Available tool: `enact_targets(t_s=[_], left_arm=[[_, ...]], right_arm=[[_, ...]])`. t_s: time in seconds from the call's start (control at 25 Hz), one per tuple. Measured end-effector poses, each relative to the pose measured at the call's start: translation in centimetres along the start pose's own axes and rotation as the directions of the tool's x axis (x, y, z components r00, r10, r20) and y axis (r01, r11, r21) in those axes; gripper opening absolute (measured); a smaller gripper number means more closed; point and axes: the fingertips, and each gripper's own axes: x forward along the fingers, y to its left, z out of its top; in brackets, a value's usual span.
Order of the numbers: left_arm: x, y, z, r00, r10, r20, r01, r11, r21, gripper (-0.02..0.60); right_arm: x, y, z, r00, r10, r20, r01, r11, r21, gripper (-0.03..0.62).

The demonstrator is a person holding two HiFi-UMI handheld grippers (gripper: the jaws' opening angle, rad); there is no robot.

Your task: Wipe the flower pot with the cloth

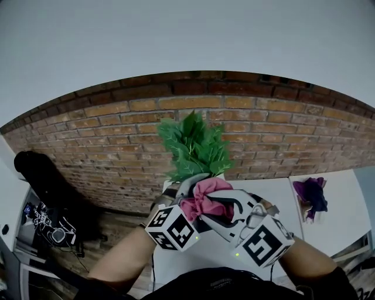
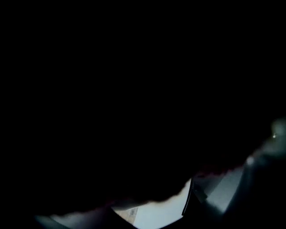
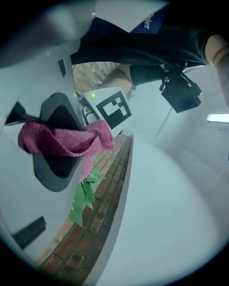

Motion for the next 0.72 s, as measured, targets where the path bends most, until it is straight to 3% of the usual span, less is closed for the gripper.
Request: enact_targets(t_s=[0.28,0.48,0.72], left_arm=[[1.6,0.0,3.9,0.998,0.066,0.018,-0.066,0.998,0.022,0.581],[1.5,0.6,5.8,0.992,0.097,0.075,-0.096,0.995,-0.016,0.58],[-0.2,2.2,6.9,0.982,0.149,0.119,-0.145,0.988,-0.047,0.578]], right_arm=[[-4.2,-3.0,0.1,0.996,0.021,0.081,-0.023,1.0,0.02,0.123],[-6.2,-5.4,0.2,0.988,-0.009,0.156,-0.014,0.989,0.147,0.123],[-7.9,-7.3,-0.7,0.986,-0.053,0.157,0.012,0.968,0.251,0.123]])
